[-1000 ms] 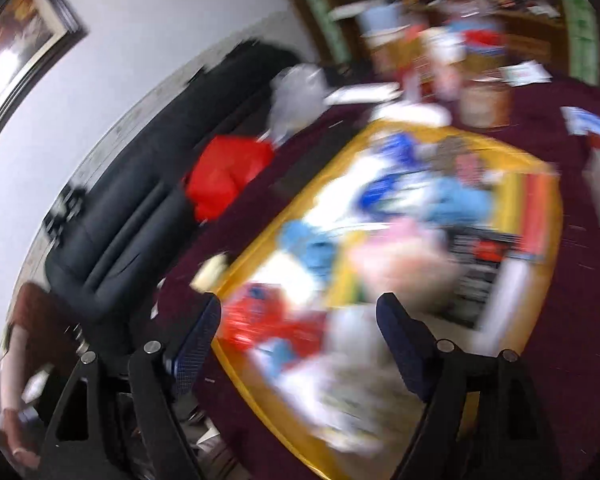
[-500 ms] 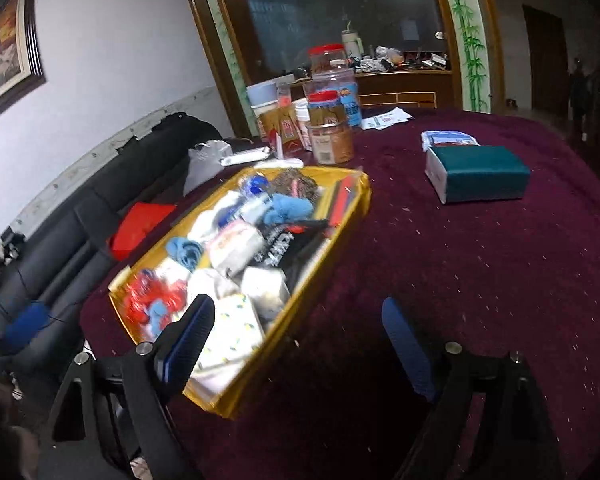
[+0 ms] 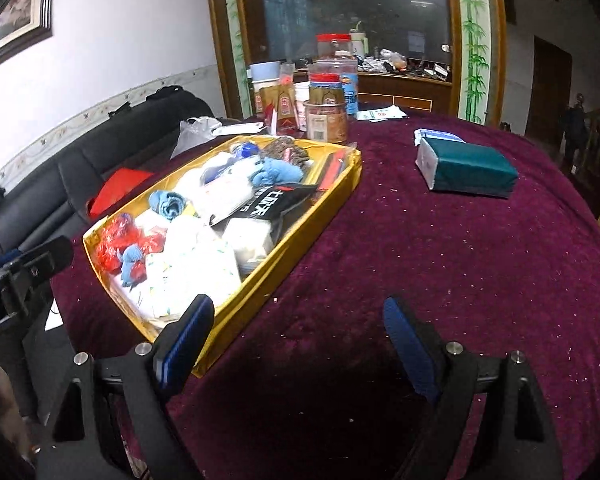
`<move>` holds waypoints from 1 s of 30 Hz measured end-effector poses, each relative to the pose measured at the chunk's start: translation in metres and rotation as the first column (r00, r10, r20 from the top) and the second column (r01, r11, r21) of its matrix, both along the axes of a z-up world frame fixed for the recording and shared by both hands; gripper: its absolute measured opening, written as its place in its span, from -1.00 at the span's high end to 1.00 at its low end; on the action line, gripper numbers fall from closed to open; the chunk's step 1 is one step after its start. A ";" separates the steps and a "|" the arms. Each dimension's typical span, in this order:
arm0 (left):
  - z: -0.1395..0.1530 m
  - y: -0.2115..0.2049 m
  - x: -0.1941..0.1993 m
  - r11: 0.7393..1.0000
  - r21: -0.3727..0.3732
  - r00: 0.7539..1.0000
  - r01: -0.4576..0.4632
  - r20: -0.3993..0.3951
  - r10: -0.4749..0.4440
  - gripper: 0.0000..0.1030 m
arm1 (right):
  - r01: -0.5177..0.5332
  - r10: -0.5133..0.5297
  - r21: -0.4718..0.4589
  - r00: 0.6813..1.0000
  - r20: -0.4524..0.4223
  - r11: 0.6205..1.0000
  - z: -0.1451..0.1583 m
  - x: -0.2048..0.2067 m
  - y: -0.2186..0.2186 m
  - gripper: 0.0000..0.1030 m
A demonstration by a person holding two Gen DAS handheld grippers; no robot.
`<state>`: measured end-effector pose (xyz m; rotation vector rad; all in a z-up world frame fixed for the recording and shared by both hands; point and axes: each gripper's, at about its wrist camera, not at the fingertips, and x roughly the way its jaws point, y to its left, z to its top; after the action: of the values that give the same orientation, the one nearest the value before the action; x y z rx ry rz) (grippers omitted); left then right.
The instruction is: Organize soft objects
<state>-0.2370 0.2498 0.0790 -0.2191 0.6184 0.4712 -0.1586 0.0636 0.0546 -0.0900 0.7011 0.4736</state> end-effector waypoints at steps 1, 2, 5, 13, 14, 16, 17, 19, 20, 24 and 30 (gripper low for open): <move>-0.001 0.001 -0.001 1.000 0.004 1.000 -0.001 0.000 0.001 -1.00 | -0.003 0.003 -0.007 1.000 0.002 1.000 -0.001 -0.001 0.002 -0.67; -0.001 0.003 -0.003 1.000 0.007 1.000 -0.005 0.000 0.005 -1.00 | -0.006 0.007 -0.018 1.000 0.006 1.000 -0.001 -0.002 0.006 -0.67; -0.003 0.007 -0.003 1.000 0.004 1.000 -0.012 -0.004 0.012 -1.00 | -0.011 0.012 -0.041 1.000 0.021 0.999 -0.001 -0.006 0.013 -0.67; -0.009 0.018 -0.006 0.999 -0.025 0.999 -0.024 -0.032 0.023 -1.00 | -0.038 0.041 -0.087 0.999 0.035 0.996 -0.001 -0.014 0.032 -0.68; -0.010 0.019 -0.006 0.999 -0.027 0.999 -0.025 -0.035 0.024 -1.00 | -0.041 0.044 -0.089 0.999 0.032 0.995 -0.001 -0.014 0.034 -0.68; -0.011 0.021 -0.006 0.999 -0.033 0.999 -0.025 -0.040 0.023 -1.00 | -0.045 0.048 -0.093 0.998 0.029 0.995 -0.002 -0.015 0.037 -0.68; -0.012 0.022 -0.007 0.999 -0.038 0.999 -0.024 -0.041 0.022 -1.00 | -0.047 0.050 -0.097 0.998 0.029 0.994 -0.002 -0.016 0.038 -0.69; -0.014 0.024 -0.006 0.999 -0.050 0.999 -0.018 -0.045 0.016 -1.00 | -0.049 0.053 -0.102 0.998 0.029 0.994 -0.003 -0.017 0.040 -0.69; -0.015 0.024 -0.005 0.998 -0.061 0.999 -0.015 -0.051 0.012 -1.00 | -0.051 0.054 -0.104 0.998 0.029 0.993 -0.003 -0.018 0.042 -0.69; -0.020 0.027 -0.004 0.996 -0.091 0.998 -0.005 -0.061 -0.001 -1.00 | -0.056 0.059 -0.112 0.998 0.027 0.992 -0.004 -0.020 0.045 -0.69; -0.019 0.029 -0.005 0.996 -0.094 0.999 -0.001 -0.047 -0.003 -1.00 | -0.058 0.060 -0.118 0.998 0.017 0.991 -0.006 -0.019 0.047 -0.69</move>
<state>-0.2419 0.2785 0.0595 -0.2972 0.6877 0.4478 -0.1779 0.1102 0.0481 -0.2269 0.7077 0.4872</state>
